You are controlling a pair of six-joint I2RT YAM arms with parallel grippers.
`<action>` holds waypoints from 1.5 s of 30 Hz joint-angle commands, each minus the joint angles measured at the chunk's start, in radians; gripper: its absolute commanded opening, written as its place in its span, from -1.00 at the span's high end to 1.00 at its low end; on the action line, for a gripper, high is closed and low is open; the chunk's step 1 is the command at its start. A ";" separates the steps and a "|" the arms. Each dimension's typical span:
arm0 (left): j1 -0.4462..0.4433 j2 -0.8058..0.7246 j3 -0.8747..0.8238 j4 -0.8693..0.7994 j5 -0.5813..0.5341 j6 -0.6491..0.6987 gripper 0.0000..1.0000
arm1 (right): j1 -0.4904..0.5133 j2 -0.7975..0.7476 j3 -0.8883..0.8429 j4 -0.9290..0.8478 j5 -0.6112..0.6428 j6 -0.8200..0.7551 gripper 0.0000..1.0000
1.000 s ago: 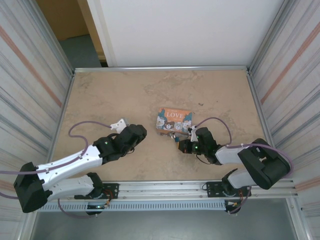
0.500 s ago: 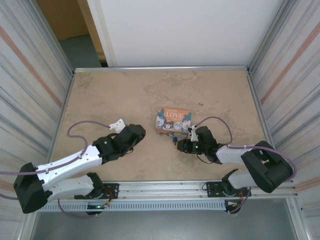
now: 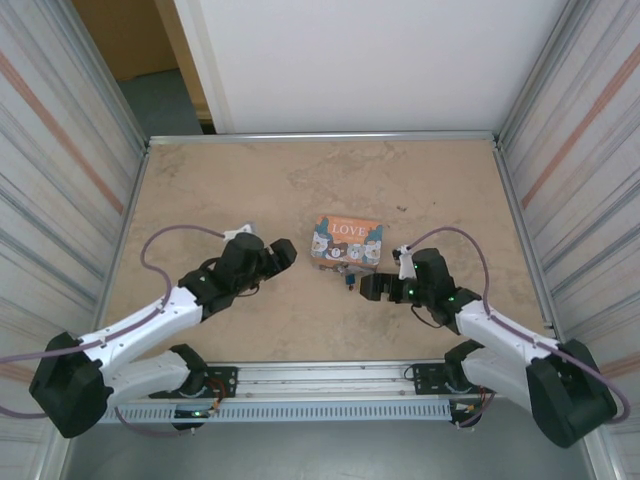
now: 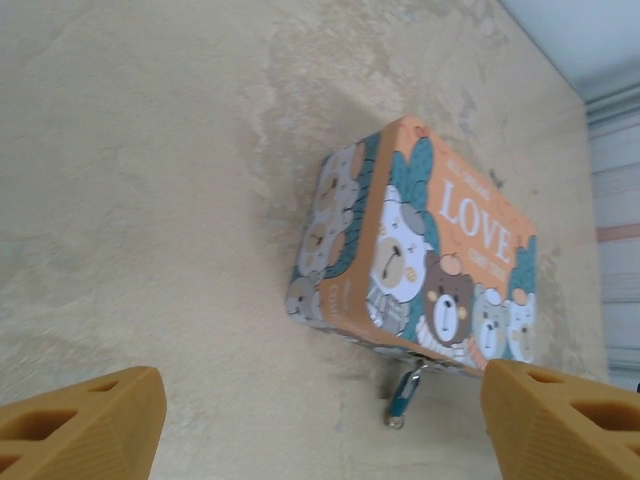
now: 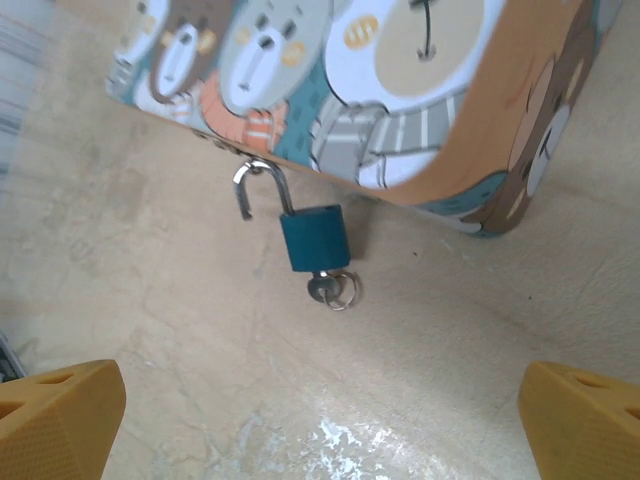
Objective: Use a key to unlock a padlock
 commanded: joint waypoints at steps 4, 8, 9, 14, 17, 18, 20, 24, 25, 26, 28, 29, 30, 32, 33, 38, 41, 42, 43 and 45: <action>0.096 0.093 -0.001 0.166 0.247 0.087 -0.65 | -0.075 -0.088 0.055 -0.118 -0.005 -0.033 -0.98; 0.135 0.215 0.060 0.215 0.382 0.132 -0.66 | -0.120 -0.010 0.133 -0.168 -0.041 -0.033 -0.98; 0.140 0.244 0.081 0.214 0.410 0.144 -0.66 | -0.131 0.016 0.152 -0.174 -0.057 -0.035 -0.98; 0.147 0.392 0.191 0.194 0.482 0.207 -0.66 | -0.197 0.200 0.255 -0.178 -0.133 0.014 -0.98; 0.147 0.469 0.242 0.186 0.509 0.232 -0.66 | -0.206 0.321 0.329 -0.189 -0.162 0.032 -0.98; 0.146 0.492 0.257 0.177 0.514 0.236 -0.66 | -0.205 0.361 0.359 -0.204 -0.160 0.039 -0.98; 0.145 0.529 0.280 0.174 0.527 0.236 -0.67 | -0.205 0.432 0.400 -0.225 -0.159 0.048 -0.98; 0.137 0.580 0.294 0.198 0.546 0.217 -0.68 | -0.191 0.510 0.430 -0.178 -0.186 0.085 -0.98; 0.132 0.591 0.298 0.198 0.551 0.216 -0.69 | -0.178 0.518 0.436 -0.174 -0.177 0.083 -0.98; 0.126 0.601 0.302 0.199 0.557 0.217 -0.69 | -0.167 0.522 0.447 -0.182 -0.165 0.074 -0.98; 0.111 0.620 0.312 0.203 0.569 0.220 -0.69 | -0.138 0.537 0.482 -0.230 -0.132 0.038 -0.98; 0.105 0.629 0.317 0.204 0.574 0.222 -0.68 | -0.125 0.541 0.496 -0.244 -0.118 0.027 -0.98; 0.098 0.636 0.320 0.204 0.579 0.222 -0.69 | -0.116 0.546 0.508 -0.255 -0.112 0.016 -0.99; 0.088 0.643 0.322 0.207 0.583 0.223 -0.69 | -0.101 0.554 0.528 -0.264 -0.112 -0.001 -0.99; 0.083 0.646 0.321 0.208 0.583 0.223 -0.69 | -0.096 0.561 0.541 -0.276 -0.110 -0.014 -0.98; 0.061 0.621 0.307 0.213 0.571 0.215 -0.70 | -0.049 0.602 0.624 -0.346 -0.092 -0.097 -0.97; 0.049 0.593 0.286 0.208 0.554 0.209 -0.70 | -0.018 0.633 0.655 -0.340 -0.087 -0.111 -0.93; 0.045 0.578 0.274 0.208 0.546 0.205 -0.70 | -0.004 0.641 0.662 -0.328 -0.082 -0.112 -0.93; 0.041 0.565 0.263 0.209 0.539 0.200 -0.70 | 0.007 0.648 0.665 -0.317 -0.079 -0.110 -0.93; 0.039 0.528 0.229 0.215 0.526 0.185 -0.71 | 0.033 0.668 0.681 -0.299 -0.081 -0.110 -0.92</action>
